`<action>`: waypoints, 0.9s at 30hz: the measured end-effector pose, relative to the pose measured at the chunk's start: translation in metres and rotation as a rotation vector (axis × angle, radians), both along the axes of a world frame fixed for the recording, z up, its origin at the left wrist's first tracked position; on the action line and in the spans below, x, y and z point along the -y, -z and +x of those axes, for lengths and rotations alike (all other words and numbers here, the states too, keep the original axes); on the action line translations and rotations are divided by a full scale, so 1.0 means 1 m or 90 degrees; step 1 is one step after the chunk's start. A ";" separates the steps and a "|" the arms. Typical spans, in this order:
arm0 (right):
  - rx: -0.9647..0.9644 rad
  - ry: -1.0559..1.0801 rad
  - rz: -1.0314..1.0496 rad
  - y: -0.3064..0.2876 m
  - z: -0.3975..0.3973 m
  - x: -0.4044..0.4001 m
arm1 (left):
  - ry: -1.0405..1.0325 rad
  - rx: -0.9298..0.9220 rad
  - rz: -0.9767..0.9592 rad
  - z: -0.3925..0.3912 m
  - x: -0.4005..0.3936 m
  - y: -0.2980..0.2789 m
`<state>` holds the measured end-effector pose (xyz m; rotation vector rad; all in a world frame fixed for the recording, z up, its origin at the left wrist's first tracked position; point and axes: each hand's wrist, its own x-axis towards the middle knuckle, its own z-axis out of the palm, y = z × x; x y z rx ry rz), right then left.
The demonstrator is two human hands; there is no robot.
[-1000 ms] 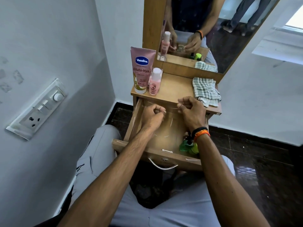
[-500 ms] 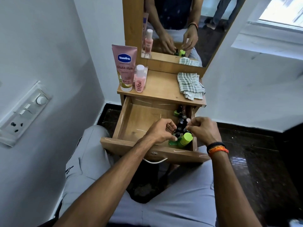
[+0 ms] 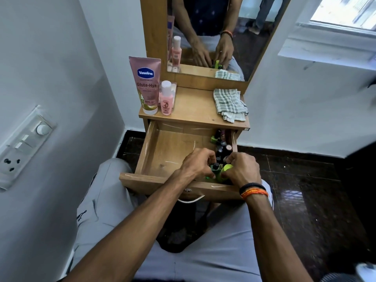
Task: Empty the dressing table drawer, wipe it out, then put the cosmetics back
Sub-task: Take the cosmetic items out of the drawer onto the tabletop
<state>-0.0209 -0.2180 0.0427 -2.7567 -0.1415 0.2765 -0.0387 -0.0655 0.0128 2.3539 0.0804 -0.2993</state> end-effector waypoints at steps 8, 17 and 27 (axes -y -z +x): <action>0.005 0.005 -0.048 0.004 -0.003 0.000 | 0.004 0.007 0.001 0.003 0.001 0.006; 0.044 -0.001 -0.066 0.002 -0.010 -0.001 | -0.037 0.039 -0.047 -0.002 -0.017 0.000; 0.150 -0.021 0.122 -0.058 0.003 -0.015 | -0.119 0.140 -0.149 0.008 -0.061 -0.047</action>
